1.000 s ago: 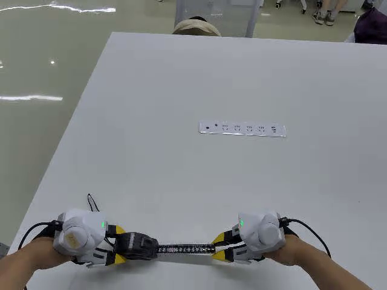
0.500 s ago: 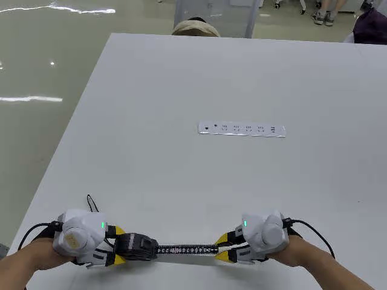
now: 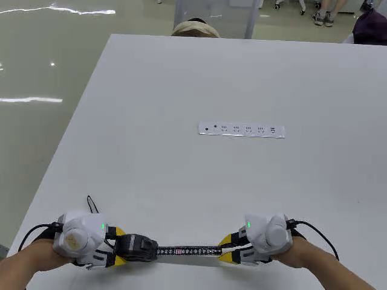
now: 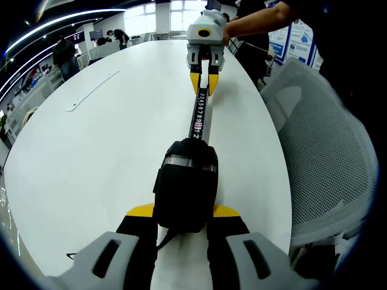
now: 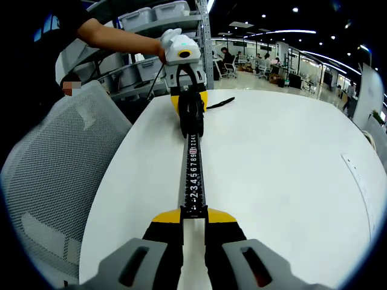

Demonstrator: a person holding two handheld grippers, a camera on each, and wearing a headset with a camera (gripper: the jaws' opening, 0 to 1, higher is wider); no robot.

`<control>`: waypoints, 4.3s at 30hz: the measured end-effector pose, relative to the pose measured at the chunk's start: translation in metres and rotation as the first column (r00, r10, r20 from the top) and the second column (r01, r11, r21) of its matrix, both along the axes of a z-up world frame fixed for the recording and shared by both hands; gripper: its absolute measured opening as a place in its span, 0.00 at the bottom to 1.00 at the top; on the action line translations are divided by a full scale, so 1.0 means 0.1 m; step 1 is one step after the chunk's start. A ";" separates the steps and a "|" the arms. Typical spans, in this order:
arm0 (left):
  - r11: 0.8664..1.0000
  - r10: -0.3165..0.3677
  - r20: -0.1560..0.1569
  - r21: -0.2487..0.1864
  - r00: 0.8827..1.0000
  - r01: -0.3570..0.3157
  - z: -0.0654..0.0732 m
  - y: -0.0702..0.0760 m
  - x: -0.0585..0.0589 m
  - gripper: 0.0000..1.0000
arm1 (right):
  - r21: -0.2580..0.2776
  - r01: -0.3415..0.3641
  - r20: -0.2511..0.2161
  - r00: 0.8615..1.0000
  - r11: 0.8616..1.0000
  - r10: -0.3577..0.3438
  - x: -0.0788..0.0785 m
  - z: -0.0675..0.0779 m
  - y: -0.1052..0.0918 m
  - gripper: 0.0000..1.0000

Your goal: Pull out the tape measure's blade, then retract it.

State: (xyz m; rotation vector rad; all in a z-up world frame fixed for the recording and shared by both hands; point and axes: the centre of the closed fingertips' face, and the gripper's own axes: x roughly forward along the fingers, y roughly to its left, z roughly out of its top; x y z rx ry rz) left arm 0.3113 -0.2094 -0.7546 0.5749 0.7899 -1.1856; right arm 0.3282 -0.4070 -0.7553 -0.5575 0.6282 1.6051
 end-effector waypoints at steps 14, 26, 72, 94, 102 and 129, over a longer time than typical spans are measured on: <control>1.000 -0.003 -0.002 0.003 1.000 0.003 0.00 -0.01 0.00 0.27 | -0.002 0.000 -0.001 1.000 1.000 0.000 0.00 -0.01 -0.08 0.10; 1.000 -0.007 -0.003 0.004 1.000 0.007 0.00 -0.01 0.00 0.27 | -0.011 0.007 -0.004 1.000 1.000 -0.007 0.00 -0.01 -0.16 0.10; 1.000 -0.017 -0.007 0.013 1.000 0.018 -0.01 -0.03 -0.01 0.27 | -0.035 0.019 -0.013 1.000 0.999 -0.019 0.02 -0.01 -0.45 0.10; 1.000 -0.022 -0.008 0.017 1.000 0.022 -0.01 -0.04 -0.01 0.27 | -0.053 0.034 -0.011 0.999 0.998 -0.035 0.04 -0.04 -0.60 0.10; 0.999 -0.025 -0.008 0.019 1.000 0.026 -0.02 -0.05 -0.01 0.27 | -0.055 0.040 -0.010 0.999 0.998 -0.041 0.05 -0.04 -0.65 0.10; 0.999 -0.029 -0.010 0.022 1.000 0.029 -0.02 -0.05 -0.01 0.27 | -0.072 0.065 -0.002 0.998 0.995 -0.065 0.10 -0.02 -0.87 0.10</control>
